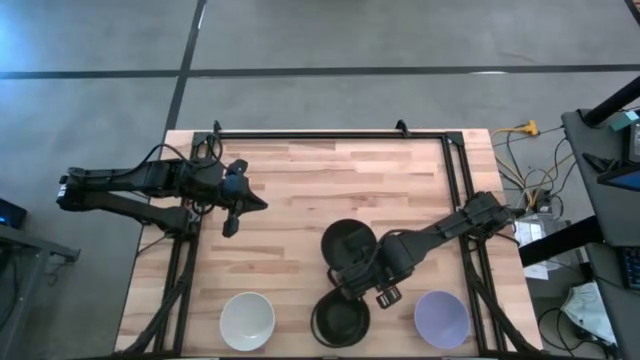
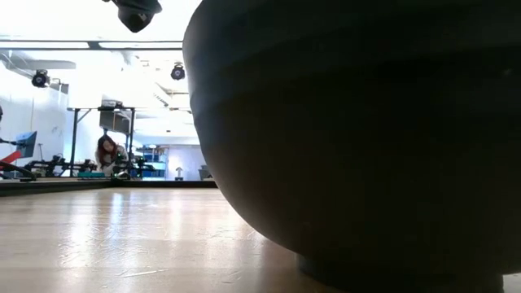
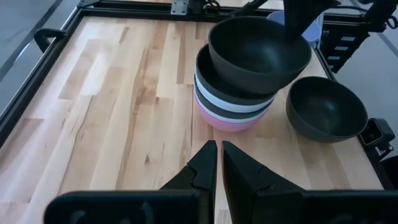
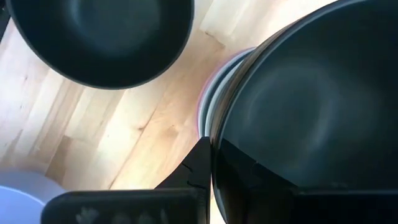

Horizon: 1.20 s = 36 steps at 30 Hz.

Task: Nest bowls inside each other
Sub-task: Stack the black bowl on top of the black bowl

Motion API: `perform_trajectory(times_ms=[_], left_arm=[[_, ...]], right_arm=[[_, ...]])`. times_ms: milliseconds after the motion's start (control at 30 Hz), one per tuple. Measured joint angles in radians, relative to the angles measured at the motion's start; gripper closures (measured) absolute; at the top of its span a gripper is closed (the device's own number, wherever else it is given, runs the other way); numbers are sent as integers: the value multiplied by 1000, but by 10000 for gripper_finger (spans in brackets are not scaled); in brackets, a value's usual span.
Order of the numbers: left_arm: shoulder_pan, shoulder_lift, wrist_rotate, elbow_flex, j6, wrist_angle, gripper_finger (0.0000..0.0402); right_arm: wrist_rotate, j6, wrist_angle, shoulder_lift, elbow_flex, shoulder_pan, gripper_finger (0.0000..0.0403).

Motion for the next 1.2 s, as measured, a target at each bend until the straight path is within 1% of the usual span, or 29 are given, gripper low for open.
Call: perform_trajectory(times_ms=[267, 600, 933, 1100, 1200], left_arm=[[0, 0, 1, 0, 0, -2, 394], [0, 0, 3, 0, 0, -3, 394], [0, 0, 4, 0, 0, -27, 394], [0, 0, 4, 0, 21, -27, 394], [0, 0, 5, 0, 24, -27, 394]], right_arm=[[0, 3, 9, 20, -11, -5, 391], [-2, 41, 18, 19, -63, -27, 391], [-4, 55, 64, 19, -86, -31, 390], [-14, 87, 67, 18, -86, -37, 390], [-36, 93, 68, 18, -86, -40, 387]])
